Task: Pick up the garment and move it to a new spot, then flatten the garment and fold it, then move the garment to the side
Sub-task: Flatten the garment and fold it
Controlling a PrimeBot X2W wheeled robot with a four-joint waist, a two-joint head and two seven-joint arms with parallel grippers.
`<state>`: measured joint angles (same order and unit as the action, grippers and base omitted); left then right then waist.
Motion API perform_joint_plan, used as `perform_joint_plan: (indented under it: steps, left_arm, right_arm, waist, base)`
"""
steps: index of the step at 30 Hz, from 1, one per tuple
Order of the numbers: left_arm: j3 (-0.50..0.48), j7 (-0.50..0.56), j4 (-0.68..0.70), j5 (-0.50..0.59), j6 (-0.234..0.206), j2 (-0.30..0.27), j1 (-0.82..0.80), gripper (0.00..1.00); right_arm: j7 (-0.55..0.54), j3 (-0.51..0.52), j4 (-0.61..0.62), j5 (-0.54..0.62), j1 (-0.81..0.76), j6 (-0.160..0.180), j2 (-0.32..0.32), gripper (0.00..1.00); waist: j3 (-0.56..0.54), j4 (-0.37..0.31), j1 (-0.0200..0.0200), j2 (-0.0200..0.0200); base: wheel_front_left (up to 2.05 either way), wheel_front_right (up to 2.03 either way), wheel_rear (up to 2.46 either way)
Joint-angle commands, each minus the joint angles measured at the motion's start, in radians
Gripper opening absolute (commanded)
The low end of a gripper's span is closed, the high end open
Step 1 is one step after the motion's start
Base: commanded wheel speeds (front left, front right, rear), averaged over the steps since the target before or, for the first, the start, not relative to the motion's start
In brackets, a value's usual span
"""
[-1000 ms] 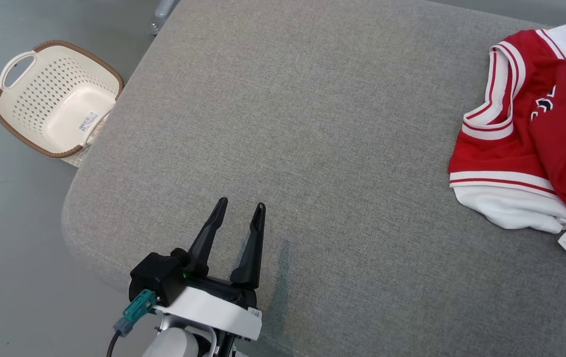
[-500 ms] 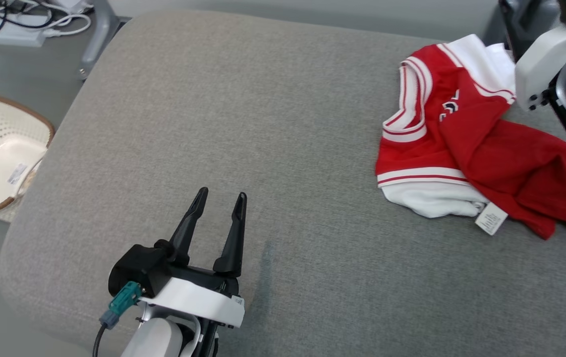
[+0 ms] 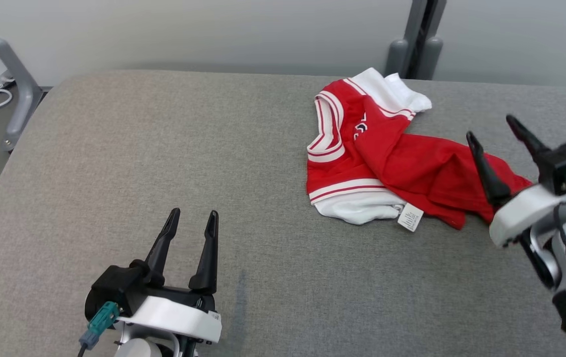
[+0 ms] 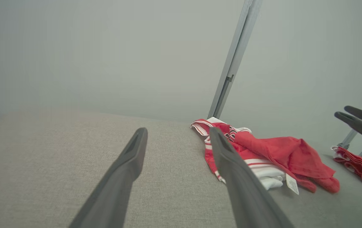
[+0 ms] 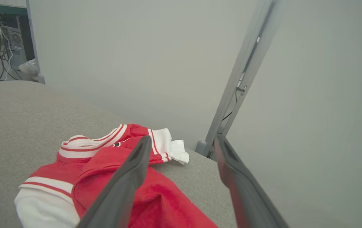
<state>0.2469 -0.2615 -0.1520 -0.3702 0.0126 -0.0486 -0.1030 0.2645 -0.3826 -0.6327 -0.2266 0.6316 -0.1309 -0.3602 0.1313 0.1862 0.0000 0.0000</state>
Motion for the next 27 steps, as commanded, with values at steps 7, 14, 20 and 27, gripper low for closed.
perform_joint_plan:
  steps: [7,14,20,27]
  left_arm:
    - [-0.017,-0.003,-0.006,0.020,0.017,-0.004,0.026,1.00]
    - [-0.012,-0.003,-0.009,0.027,0.022,-0.004,0.017,1.00]
    - [-0.005,-0.003,-0.011,0.025,0.023,-0.004,0.010,1.00]
    - [0.009,-0.003,-0.014,0.015,0.018,-0.004,-0.003,1.00]
  right_arm:
    - [0.001,0.131,0.148,0.119,-0.284,0.000,0.075,1.00]
    - [0.001,0.176,0.166,0.182,-0.357,0.000,0.126,1.00]
    - [-0.010,0.156,0.145,0.195,-0.335,0.000,0.137,1.00]
    - [-0.036,0.144,0.084,0.199,-0.267,0.000,0.151,1.00]
  waist:
    - [-0.034,-0.037,0.0000,0.0000]
    - [-0.032,-0.025,0.0000,0.0000]
    - [-0.011,0.004,0.0000,0.0000]
    - [0.015,0.054,0.0000,0.0000]
  base:
    - [0.00,0.00,0.00]
    - [0.00,0.00,0.00]
    - [0.00,0.00,0.00]
    - [0.00,0.00,0.00]
